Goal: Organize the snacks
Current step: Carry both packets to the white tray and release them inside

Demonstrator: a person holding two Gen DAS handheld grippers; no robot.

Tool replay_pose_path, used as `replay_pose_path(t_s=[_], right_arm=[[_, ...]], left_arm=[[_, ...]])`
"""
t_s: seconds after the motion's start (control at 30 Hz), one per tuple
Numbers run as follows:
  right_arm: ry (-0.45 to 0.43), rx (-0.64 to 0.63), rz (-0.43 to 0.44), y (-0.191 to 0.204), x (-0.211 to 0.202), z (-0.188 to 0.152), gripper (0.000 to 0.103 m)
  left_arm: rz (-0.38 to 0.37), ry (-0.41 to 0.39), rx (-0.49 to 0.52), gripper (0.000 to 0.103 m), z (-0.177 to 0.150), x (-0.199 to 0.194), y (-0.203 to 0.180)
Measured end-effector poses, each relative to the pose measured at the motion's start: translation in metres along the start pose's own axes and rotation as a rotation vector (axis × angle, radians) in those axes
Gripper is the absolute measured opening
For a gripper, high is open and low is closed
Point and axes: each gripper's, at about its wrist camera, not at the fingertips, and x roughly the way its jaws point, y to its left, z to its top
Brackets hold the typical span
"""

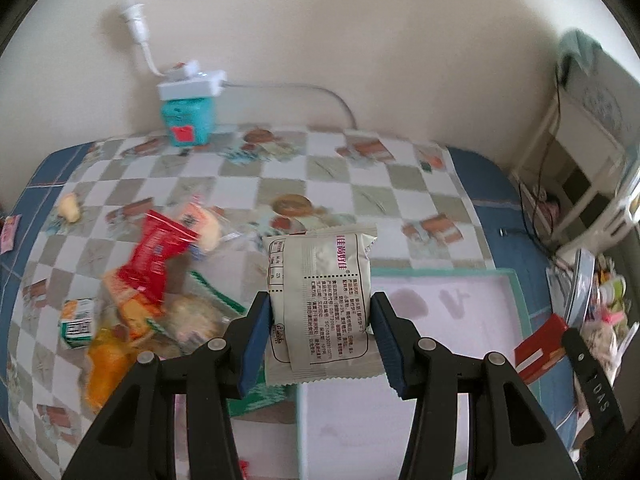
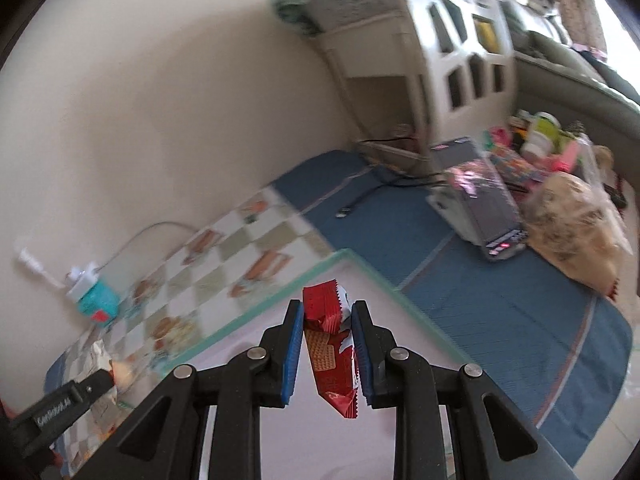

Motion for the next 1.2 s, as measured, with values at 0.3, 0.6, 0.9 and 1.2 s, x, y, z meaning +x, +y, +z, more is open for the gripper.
replay_pose_path(t_s=[0.3, 0.6, 0.9, 1.2], right_arm=[[0.049, 0.02, -0.123, -0.02, 0.017, -0.005, 0.026], [0.067, 0.006, -0.149, -0.016, 0.025, -0.01, 0.026], [0.099, -0.071, -0.1, 0.009, 0.029, -0.017, 0.028], [0.23, -0.16, -0.095, 0.031, 0.046, -0.036, 0.044]], left_arm=[[-0.029, 0.074, 0.105, 0.052, -0.021, 0.026, -0.033], [-0.035, 0.109, 0.13, 0.052, -0.028, 0.038, -0.038], [-0.018, 0.108, 0.095, 0.067, -0.024, 0.035, -0.023], [0.111, 0.122, -0.059, 0.087, -0.012, 0.032, 0.035]])
